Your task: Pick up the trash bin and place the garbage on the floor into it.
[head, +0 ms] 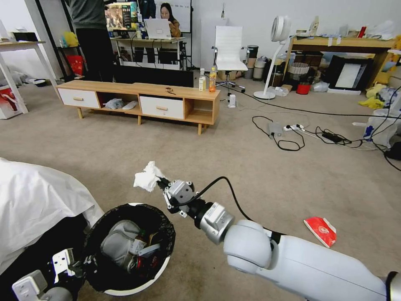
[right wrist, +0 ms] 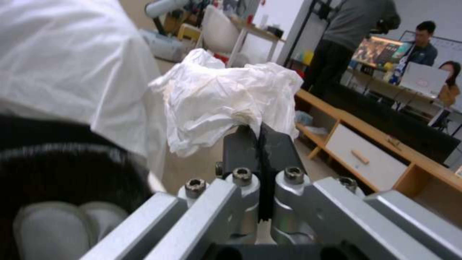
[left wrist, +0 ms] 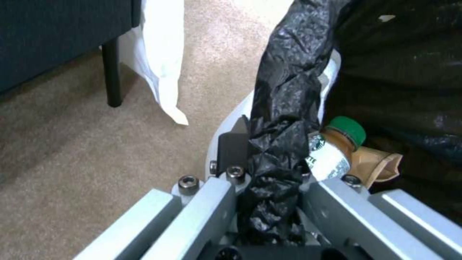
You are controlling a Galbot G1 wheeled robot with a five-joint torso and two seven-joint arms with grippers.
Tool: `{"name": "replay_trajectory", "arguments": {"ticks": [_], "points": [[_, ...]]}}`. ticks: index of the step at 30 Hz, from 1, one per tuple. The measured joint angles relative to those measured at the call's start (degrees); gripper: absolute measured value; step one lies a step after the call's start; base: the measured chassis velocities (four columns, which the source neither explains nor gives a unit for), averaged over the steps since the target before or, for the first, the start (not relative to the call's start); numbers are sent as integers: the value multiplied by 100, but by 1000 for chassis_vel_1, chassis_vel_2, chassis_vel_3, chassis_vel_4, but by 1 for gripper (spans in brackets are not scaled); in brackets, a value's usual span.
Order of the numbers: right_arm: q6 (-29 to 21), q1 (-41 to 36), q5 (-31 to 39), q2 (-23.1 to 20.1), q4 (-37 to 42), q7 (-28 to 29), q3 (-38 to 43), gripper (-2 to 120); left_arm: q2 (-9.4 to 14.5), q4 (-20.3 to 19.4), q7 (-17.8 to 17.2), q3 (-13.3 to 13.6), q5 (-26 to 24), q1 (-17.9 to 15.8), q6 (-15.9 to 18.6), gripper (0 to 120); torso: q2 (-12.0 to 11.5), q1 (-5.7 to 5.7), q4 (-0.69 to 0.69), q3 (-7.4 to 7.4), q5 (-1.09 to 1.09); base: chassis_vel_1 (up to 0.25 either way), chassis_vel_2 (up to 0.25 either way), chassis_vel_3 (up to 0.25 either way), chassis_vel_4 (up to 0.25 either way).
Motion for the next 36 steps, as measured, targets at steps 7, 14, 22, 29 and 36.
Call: {"name": "replay_trajectory", "arguments": {"ticks": [7,14,22,29,36], "points": [[33,29,-162,187,-287,29,-373,0,12,56,2,-19,-9,-42,0,1,0,0,0,0,0,0,0,0,0],[185,-14,-335,289,-532,-48,-570,0,22,105,2,-23,-18,-73,0,1,0,0,1,0,0,0,0,0,0],[266,-176,-525,355,-815,-147,-786,0,35,176,1,-5,-21,-115,0,1,0,0,1,0,0,0,0,0,0],[206,-270,-531,344,-843,-156,-900,0,49,213,1,-2,-21,-130,0,1,0,0,0,0,0,0,0,0,0],[18,-358,-337,294,-827,-66,-956,0,48,220,1,9,-22,-134,0,1,0,0,0,0,0,0,0,0,0]]}}
